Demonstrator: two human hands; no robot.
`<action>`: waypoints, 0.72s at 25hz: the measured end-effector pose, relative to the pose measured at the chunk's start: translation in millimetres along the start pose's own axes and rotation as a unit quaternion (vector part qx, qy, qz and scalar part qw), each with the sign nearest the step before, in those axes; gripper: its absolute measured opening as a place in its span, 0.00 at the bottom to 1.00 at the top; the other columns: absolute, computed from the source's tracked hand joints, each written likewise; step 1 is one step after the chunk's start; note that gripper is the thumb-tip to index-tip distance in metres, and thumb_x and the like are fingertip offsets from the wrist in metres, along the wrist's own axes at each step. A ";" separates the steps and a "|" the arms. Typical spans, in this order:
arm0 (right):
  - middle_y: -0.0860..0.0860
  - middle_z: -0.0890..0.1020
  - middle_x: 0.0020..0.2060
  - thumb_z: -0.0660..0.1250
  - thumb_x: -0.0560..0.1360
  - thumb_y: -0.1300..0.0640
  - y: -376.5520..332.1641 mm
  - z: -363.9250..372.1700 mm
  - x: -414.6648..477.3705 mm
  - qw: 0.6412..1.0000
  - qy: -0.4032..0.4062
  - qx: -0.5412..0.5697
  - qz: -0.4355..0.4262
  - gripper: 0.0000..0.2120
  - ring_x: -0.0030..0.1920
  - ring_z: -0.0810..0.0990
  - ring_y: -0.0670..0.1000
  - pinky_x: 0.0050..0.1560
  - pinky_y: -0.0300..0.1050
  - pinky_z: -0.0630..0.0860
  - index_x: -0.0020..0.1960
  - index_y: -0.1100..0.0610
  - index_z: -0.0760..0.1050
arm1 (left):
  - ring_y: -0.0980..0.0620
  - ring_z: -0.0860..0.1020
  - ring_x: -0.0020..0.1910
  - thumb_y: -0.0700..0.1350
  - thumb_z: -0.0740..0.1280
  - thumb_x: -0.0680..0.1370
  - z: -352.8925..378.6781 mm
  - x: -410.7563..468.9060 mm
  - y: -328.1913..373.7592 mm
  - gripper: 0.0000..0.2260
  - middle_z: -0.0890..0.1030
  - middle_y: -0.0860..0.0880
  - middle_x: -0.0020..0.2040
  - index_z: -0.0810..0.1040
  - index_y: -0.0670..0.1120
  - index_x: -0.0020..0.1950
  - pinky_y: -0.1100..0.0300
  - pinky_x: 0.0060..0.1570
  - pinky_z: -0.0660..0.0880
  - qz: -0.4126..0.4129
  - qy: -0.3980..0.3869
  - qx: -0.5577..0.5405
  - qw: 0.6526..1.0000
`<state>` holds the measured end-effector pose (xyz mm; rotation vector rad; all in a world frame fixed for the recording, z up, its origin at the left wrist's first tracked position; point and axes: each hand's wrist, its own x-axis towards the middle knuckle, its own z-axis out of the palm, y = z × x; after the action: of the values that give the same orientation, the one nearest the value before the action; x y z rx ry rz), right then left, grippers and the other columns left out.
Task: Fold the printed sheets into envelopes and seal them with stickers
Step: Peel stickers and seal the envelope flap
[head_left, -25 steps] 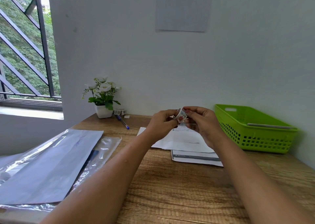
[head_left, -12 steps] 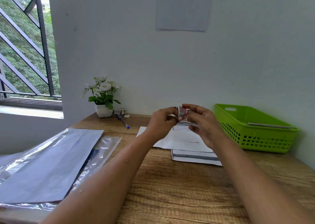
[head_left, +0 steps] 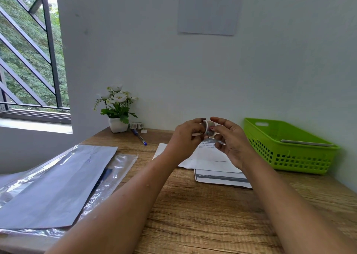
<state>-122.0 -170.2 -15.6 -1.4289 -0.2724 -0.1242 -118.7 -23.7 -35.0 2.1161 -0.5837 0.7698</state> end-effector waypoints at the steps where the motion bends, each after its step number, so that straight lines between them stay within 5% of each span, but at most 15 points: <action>1: 0.47 0.79 0.34 0.66 0.75 0.62 0.2 -1.0 0.9 1.000 -0.002 0.002 0.006 0.11 0.31 0.71 0.43 0.32 0.38 0.69 0.55 0.52 0.80 | 0.50 0.76 0.60 0.35 0.67 0.75 -1.6 -0.2 -0.2 0.08 0.74 0.47 0.68 0.82 0.41 0.52 0.63 0.59 0.73 0.026 -0.001 0.038 0.999; 8: 0.50 0.79 0.35 0.67 0.74 0.61 -0.9 -4.3 1.0 0.996 -0.041 0.067 0.041 0.10 0.27 0.70 0.43 0.23 0.33 0.66 0.54 0.56 0.81 | 0.42 0.80 0.55 0.35 0.69 0.75 -10.7 -1.8 -9.6 0.10 0.70 0.45 0.71 0.80 0.42 0.55 0.49 0.49 0.80 0.192 0.006 0.212 0.958; 13: 0.51 0.81 0.37 0.66 0.74 0.64 -2.5 -2.2 0.4 0.997 -0.058 0.054 0.017 0.12 0.28 0.70 0.44 0.24 0.33 0.65 0.53 0.52 0.81 | 0.54 0.74 0.63 0.48 0.71 0.74 -3.3 -2.4 -2.5 0.10 0.71 0.49 0.70 0.82 0.45 0.52 0.62 0.56 0.74 0.043 0.014 0.039 0.998; 18: 0.50 0.79 0.32 0.66 0.74 0.65 -2.0 -2.0 -0.3 0.996 -0.080 0.043 0.008 0.15 0.29 0.70 0.43 0.24 0.32 0.65 0.56 0.51 0.80 | 0.53 0.79 0.52 0.46 0.70 0.75 4.4 -2.2 -2.4 0.13 0.80 0.48 0.58 0.81 0.43 0.57 0.56 0.54 0.78 -0.006 0.016 -0.051 0.999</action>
<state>-122.6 -172.5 -14.0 -1.3571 -0.3935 0.0147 -117.3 -25.5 -40.0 2.0085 -0.5804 0.7484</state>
